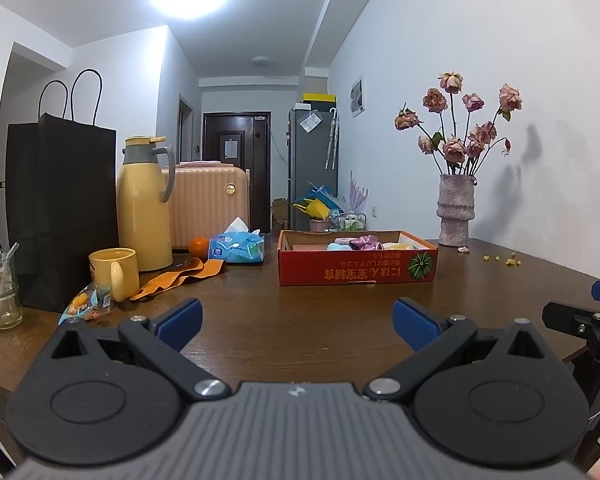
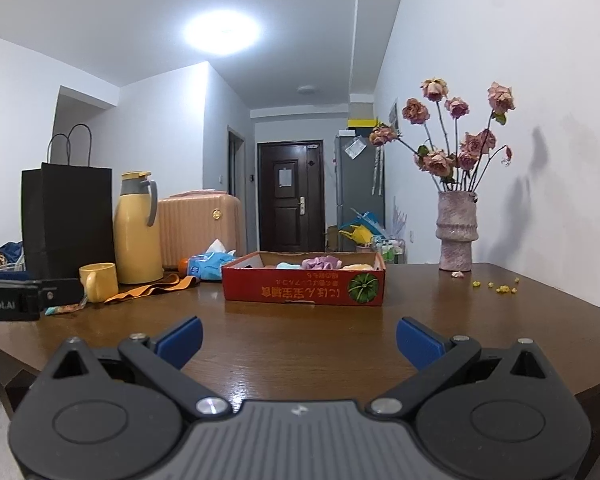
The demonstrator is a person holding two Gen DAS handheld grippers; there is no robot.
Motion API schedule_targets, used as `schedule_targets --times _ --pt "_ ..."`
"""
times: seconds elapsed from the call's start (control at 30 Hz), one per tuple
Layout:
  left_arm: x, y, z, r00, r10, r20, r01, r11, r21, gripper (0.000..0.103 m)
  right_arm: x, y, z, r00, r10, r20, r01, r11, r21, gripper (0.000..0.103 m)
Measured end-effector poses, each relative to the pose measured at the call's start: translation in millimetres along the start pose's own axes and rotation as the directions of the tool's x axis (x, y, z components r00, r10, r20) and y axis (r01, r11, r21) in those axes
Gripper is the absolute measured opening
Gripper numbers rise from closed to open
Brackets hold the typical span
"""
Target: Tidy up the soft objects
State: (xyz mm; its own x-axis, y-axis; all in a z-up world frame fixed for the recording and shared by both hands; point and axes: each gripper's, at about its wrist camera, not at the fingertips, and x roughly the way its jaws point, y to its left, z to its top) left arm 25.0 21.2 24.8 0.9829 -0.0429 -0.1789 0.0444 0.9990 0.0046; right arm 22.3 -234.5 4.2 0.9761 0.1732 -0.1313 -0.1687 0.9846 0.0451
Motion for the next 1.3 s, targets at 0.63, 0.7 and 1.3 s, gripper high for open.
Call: schedule_targets --times 0.63,0.7,1.3 --pt "1.3 -1.1 -1.5 1.0 -0.008 -0.008 0.008 1.0 0.022 0.103 3.2 -0.9 0.2 1.0 0.0 -0.019 0.0 1.0 0.01 0.103" --pt "1.5 -1.1 -1.1 1.0 -0.01 -0.008 0.01 1.0 0.02 0.103 2.9 -0.9 0.6 1.0 -0.002 -0.014 0.003 1.0 0.009 0.103" --pt "1.8 -1.4 -2.5 1.0 -0.018 -0.011 0.019 0.999 0.029 0.103 3.3 -4.0 -1.8 1.0 -0.002 -0.01 0.003 1.0 0.026 0.103"
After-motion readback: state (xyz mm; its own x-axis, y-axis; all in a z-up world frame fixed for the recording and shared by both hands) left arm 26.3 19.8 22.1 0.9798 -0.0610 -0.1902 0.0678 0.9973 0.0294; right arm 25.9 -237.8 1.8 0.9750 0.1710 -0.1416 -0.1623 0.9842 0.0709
